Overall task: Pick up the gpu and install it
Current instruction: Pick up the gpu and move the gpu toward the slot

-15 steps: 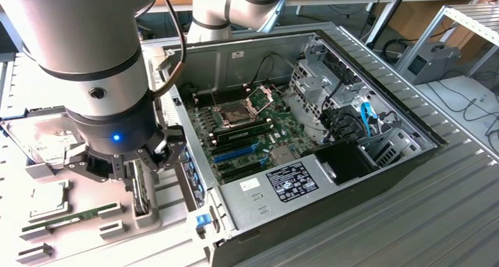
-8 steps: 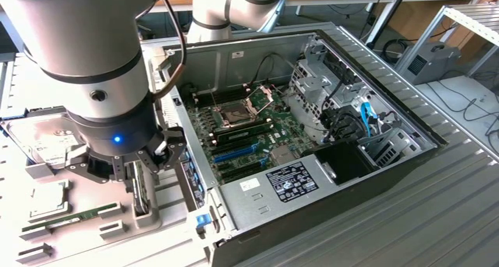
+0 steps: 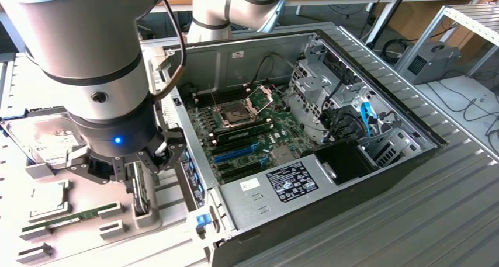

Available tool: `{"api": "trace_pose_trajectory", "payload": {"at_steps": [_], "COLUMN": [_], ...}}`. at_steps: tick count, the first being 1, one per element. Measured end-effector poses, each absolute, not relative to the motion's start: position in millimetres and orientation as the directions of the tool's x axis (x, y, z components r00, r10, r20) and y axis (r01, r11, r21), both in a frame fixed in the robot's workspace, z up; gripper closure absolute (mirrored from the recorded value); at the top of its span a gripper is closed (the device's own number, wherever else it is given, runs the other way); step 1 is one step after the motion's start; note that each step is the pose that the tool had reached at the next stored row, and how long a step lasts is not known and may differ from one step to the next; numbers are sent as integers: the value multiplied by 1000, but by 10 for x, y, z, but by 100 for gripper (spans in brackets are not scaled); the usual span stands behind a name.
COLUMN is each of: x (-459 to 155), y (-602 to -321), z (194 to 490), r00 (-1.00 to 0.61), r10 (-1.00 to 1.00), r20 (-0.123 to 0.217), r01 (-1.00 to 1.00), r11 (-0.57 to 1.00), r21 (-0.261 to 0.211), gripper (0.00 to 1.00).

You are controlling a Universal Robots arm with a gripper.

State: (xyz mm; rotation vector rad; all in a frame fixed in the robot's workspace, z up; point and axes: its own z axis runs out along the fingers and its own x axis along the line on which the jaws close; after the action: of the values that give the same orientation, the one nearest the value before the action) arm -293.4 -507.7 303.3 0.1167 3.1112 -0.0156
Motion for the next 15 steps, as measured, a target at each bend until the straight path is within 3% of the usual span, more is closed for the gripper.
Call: {"api": "trace_pose_trajectory", "payload": {"at_steps": [15], "x": [-2934], "y": [-5013], "z": [2965], "r00": [-997], "r10": [75], "r20": [-29], "r01": [75], "r11": [997], "r21": [-18], "gripper": [58]}}
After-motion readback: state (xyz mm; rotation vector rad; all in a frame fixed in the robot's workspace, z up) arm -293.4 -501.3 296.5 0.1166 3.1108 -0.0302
